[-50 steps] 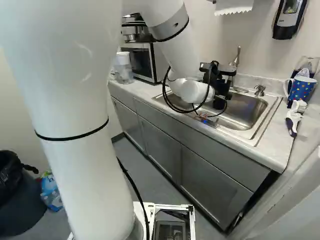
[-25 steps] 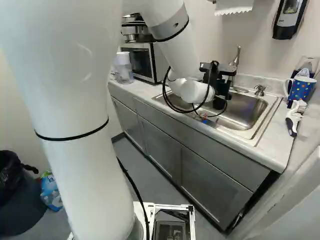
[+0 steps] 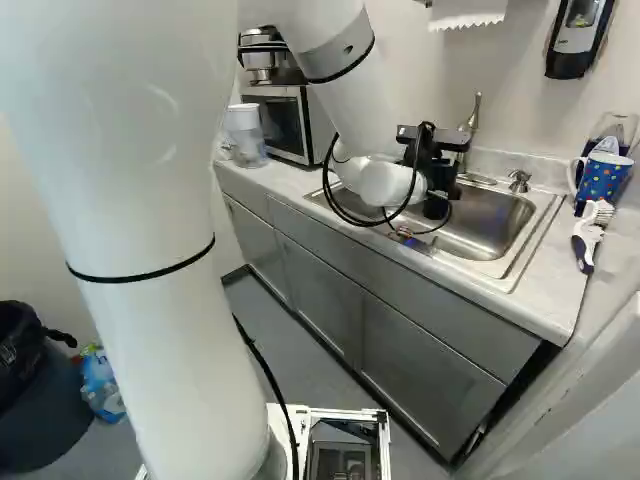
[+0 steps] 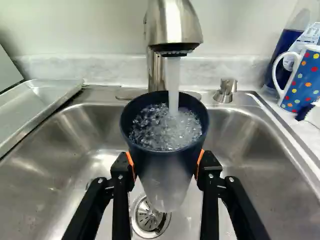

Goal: Rinse the cup and place it in the tray

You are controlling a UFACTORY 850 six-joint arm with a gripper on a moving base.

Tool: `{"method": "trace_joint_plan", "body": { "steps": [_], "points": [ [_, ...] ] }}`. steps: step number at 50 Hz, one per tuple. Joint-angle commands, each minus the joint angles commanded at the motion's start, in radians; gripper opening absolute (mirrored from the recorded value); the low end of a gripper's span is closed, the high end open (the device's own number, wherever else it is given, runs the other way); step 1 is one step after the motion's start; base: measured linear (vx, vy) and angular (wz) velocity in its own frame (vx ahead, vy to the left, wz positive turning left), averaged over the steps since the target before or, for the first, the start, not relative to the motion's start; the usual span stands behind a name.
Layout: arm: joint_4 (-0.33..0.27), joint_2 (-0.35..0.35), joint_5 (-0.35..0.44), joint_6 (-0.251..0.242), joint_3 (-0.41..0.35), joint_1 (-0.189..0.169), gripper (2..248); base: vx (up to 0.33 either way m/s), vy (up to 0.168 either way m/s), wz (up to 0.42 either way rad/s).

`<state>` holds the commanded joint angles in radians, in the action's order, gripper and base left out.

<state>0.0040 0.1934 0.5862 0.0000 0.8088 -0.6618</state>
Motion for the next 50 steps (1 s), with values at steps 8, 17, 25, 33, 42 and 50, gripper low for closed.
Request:
{"method": "trace_joint_plan", "body": {
  "steps": [8, 17, 25, 33, 42, 50],
  "points": [
    [0.0, -0.013, 0.0, 0.0, -0.015, 0.013, 125, 0.0, 0.0, 0.0],
    [0.0, -0.021, 0.0, 0.0, -0.024, 0.036, 125, 0.0, 0.0, 0.0],
    [0.0, -0.022, 0.0, 0.0, -0.025, 0.062, 125, 0.0, 0.0, 0.0],
    [0.0, -0.029, 0.0, 0.0, -0.023, 0.088, 125, 0.0, 0.0, 0.0],
    [0.0, -0.041, 0.0, 0.0, -0.017, 0.118, 125, 0.0, 0.0, 0.0],
    [0.0, -0.046, 0.0, 0.0, -0.004, 0.143, 125, 0.0, 0.0, 0.0]
  ]
}}
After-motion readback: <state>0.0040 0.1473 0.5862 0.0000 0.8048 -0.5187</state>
